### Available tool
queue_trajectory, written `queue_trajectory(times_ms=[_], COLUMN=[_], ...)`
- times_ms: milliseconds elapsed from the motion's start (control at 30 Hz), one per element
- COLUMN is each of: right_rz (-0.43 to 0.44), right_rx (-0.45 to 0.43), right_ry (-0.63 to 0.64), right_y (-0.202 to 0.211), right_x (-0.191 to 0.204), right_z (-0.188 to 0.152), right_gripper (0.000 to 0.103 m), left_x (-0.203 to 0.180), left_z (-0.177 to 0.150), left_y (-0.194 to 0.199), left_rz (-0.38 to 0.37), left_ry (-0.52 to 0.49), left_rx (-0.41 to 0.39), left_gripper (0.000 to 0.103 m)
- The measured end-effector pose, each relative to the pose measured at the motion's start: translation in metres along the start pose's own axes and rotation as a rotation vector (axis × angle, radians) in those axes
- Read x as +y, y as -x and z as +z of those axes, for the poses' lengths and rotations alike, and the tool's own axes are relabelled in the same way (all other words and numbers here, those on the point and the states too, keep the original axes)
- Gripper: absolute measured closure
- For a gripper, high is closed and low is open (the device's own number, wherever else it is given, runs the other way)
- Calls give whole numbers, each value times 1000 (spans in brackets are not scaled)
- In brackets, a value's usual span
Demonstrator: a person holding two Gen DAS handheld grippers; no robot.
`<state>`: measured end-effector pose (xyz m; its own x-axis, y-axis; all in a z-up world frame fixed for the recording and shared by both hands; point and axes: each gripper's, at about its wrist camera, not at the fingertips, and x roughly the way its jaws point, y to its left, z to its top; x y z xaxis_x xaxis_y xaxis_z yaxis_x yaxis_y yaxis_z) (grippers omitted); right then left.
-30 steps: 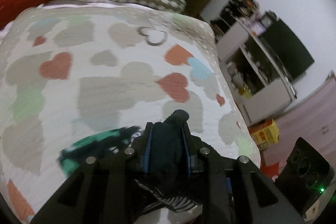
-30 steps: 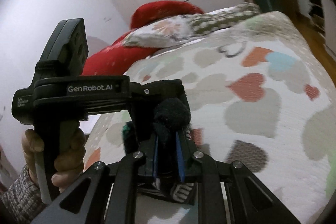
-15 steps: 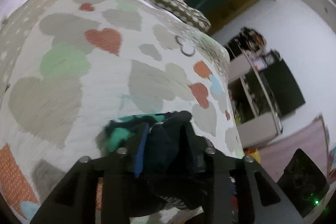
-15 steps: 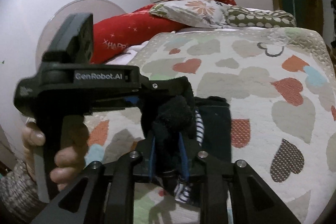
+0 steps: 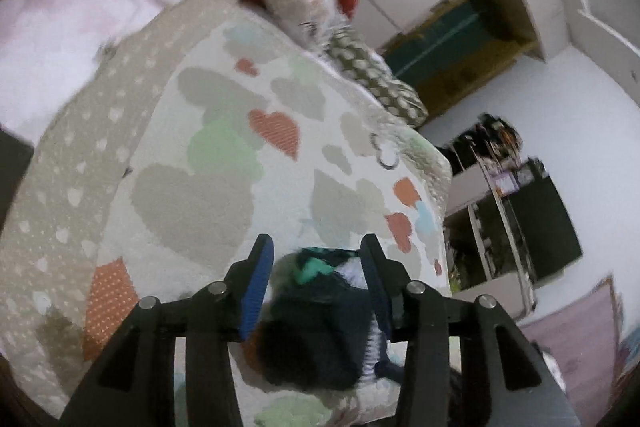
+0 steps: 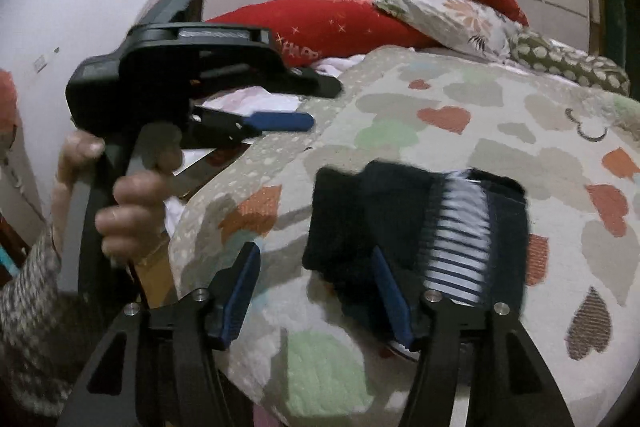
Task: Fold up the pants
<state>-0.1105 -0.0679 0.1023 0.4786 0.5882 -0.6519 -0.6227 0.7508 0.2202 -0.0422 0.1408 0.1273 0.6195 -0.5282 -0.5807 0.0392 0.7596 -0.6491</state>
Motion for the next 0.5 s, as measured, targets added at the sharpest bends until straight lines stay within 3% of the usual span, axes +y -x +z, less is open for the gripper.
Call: queue_trajectory(times_ms=[100,167,267,333,500], right_rz=[-45,-120,-160,-146,-171], right_rx=[-37,-55,-69,-74,41], right_ry=[-69,-153,-272,-301,-319], right_y=[24,34,39,38,-6], right_x=[-22,-48,-81,-91,-106], right_z=[-8,-10,-8,-4,-2], right_gripper=[41,41,41,41,37], left_x=[-27,-35,-31,-27,-7], left_z=[-10,-18,-32,-41,-57], left_y=[-3,-12,-26,-34,-64], left_rz=[19,49,69,101,185], left_ry=[-112,-164,-192,-215,-217], left_rx=[6,16,58,87,165], left_gripper=[55,55,55,41,40])
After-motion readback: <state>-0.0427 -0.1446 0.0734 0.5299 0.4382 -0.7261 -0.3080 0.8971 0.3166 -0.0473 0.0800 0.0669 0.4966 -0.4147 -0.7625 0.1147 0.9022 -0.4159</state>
